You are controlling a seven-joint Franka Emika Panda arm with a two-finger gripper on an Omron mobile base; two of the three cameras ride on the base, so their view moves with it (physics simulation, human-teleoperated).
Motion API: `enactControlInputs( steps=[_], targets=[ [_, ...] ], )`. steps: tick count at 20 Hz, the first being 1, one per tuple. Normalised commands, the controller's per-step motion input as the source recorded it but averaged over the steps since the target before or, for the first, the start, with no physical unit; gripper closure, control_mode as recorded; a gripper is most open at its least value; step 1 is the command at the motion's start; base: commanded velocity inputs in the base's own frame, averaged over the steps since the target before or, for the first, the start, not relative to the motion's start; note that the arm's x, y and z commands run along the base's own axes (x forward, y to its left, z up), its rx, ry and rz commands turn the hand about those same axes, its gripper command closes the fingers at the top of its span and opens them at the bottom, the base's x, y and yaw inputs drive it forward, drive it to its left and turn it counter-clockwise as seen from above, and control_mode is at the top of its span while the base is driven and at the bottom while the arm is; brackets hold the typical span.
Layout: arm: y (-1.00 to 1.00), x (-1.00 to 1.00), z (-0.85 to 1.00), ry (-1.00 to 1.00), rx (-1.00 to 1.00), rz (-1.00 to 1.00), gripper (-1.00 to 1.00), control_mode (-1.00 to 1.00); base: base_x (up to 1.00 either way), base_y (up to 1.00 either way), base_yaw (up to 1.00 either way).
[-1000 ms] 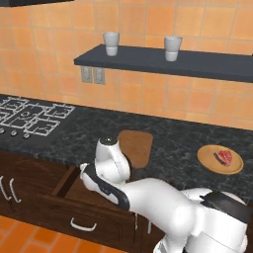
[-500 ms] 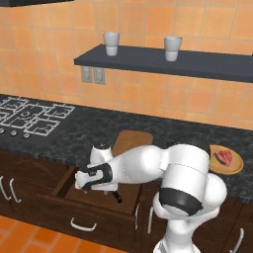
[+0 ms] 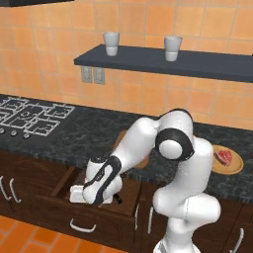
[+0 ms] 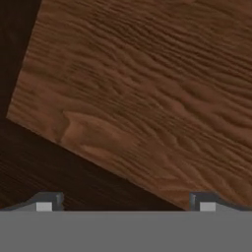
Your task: Pick up the knife from the drawer and place it on the cutting board. Then place the meat from the plate to the cutting board.
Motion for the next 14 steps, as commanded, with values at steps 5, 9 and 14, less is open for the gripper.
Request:
enactControlInputs(
  steps=[5, 9, 14],
  targets=[
    [0.63, -0.15, -0.28, 0.09, 0.0, 0.0, -1.0, -1.0, 0.0, 0.0, 0.0],
    [0.75, -0.19, -0.03, 0.03, -0.03, 0.0, -1.0, -1.0, 0.0, 0.0, 0.0],
    [0.97, -0.04, 0.45, 0.02, -0.27, 0.11, -1.0, -1.0, 0.0, 0.0, 0.0]
  ],
)
